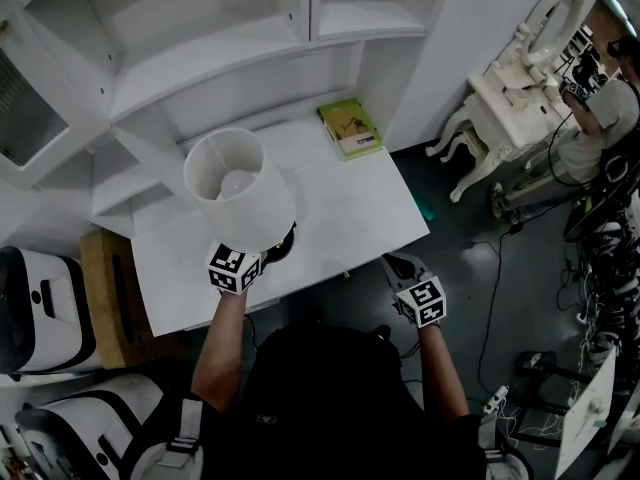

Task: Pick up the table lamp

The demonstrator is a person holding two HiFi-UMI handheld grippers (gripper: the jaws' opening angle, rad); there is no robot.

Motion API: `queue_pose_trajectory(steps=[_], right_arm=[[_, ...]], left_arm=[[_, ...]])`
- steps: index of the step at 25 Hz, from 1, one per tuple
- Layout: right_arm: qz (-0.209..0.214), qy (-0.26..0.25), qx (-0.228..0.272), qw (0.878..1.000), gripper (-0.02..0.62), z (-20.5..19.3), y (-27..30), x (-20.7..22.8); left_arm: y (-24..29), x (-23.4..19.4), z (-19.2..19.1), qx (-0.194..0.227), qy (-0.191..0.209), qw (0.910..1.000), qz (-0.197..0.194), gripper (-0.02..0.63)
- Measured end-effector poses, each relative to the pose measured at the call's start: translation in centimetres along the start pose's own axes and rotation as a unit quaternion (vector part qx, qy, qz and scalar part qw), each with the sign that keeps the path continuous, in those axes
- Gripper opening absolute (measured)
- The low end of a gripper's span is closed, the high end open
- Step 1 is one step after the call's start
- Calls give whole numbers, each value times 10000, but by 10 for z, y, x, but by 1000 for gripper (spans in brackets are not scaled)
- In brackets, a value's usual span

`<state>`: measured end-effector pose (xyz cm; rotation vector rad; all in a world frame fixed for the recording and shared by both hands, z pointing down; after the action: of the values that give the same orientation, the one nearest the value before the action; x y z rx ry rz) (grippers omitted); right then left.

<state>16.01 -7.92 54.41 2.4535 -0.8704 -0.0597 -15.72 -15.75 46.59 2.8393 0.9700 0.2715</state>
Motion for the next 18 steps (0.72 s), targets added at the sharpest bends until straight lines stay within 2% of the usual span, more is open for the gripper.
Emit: queue_pose_trajectory(steps=[8, 18], right_arm=[[-136, 10, 189, 9997, 6, -4, -5, -5], [-196, 44, 189, 9996, 6, -5, -6, -2]], left_arm=[[-11, -11, -1, -45, 11, 9999, 93, 86], [-9, -21, 4, -21, 33, 9999, 133, 86]])
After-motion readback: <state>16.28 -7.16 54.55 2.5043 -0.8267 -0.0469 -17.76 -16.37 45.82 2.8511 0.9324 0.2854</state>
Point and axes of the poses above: the fingertips, and each gripper's own axes: y forward along the fingers, x to its right, z out of its top, the point moved 6 cm from there along -y, backward along the fingers, and after that the axes turned 8 degrees about y, right-handed, at the moved point
